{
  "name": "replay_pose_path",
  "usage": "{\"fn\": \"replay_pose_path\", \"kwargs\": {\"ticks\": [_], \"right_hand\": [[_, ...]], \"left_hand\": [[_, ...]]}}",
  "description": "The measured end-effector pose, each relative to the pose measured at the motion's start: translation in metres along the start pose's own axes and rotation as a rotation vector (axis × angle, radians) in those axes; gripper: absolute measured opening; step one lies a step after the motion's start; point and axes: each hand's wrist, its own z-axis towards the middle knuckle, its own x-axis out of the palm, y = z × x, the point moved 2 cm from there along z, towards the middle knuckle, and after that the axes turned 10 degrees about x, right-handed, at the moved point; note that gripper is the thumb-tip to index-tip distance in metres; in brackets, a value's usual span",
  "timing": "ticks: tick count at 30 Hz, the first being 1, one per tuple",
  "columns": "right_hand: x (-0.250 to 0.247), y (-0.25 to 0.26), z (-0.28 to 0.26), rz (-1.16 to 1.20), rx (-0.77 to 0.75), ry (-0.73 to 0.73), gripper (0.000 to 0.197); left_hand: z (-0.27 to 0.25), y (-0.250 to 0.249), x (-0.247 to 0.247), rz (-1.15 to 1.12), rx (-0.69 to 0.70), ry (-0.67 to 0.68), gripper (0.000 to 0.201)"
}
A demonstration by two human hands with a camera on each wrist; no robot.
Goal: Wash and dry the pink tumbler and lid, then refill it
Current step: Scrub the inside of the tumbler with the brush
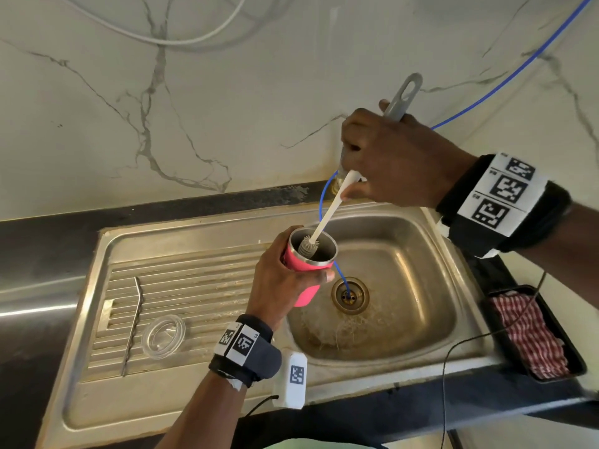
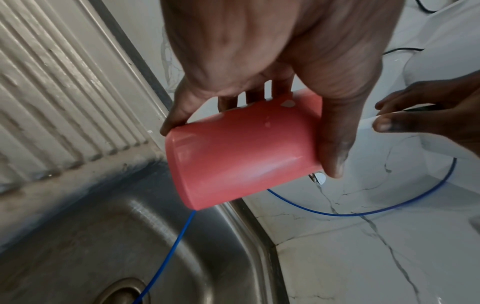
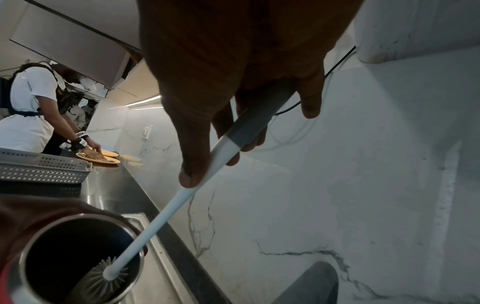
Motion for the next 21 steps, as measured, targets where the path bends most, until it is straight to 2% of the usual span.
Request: {"fn": "replay_pose_path", "kwargs": {"ticks": [10,15,18,21], "right_hand": [[0.011,0.014,-0.006,0.002,-0.046,0.039,0.041],[0.003,-0.007,-0.008,0.005,-0.047,0.063,0.036],[-0.001,-0.013,-0.011,-0.011,-0.033,0.063,0.039],[0.011,0.008,-0.017,-0.104,-0.051,0.141,0.045]], "left_hand": [[0.002,-0.006,0.002,-0.03,0.002,0.02,0.082],[0.0,0.002,-0.008,0.007,0.002,0.019,0.078],[0.0,0.004,-0.008,0.042,0.012,0.02,0.078],[0.002,0.001,0.001,0.062,0.043,0.024,0.078]]}}
